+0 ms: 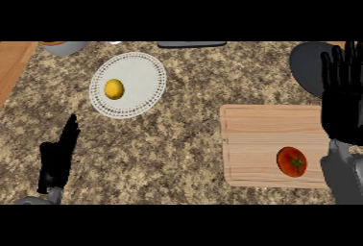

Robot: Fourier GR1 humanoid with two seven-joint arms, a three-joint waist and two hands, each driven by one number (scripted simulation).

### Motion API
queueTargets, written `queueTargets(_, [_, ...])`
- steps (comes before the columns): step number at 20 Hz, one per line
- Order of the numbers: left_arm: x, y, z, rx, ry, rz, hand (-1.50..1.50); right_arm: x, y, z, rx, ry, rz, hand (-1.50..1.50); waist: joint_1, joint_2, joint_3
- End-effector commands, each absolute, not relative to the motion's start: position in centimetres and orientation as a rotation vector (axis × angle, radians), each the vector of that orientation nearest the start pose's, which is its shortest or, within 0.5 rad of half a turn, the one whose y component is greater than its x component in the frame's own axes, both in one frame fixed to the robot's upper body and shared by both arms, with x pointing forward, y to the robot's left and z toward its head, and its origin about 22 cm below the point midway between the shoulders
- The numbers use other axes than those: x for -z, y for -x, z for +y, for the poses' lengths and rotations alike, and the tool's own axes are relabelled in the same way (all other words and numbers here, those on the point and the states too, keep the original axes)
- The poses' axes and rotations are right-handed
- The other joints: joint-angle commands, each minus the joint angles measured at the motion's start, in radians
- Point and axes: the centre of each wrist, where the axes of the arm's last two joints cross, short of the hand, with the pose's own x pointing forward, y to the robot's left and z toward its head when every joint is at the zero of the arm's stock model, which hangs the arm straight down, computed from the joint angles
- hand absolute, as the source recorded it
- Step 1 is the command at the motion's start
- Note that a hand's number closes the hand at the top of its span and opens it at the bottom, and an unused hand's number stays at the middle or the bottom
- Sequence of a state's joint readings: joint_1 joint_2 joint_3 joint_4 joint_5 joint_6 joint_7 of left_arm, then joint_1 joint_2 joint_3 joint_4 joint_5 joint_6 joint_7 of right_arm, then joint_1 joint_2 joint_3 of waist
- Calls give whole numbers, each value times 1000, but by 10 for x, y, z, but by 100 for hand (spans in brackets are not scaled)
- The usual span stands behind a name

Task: Pick the tomato from the cutting board and place it in the pan

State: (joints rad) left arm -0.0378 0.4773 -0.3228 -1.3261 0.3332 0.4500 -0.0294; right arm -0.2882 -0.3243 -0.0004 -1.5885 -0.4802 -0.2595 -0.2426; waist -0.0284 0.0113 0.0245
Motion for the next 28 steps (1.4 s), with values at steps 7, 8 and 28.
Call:
queueTargets(7, [-35,-283,256,80,-202,-1635,0,-71,-281,-263,-837,-575,-1739,150,73,6,-20])
queueTargets(8, [-36,-281,267,47,-225,-1619,0,-73,-276,-294,-851,-490,-1867,150,31,-7,-16])
queueTargets(28, [-62,-306,276,38,-198,-1630,0,-186,-253,-482,-1460,36,-2033,-150,22,-9,-23])
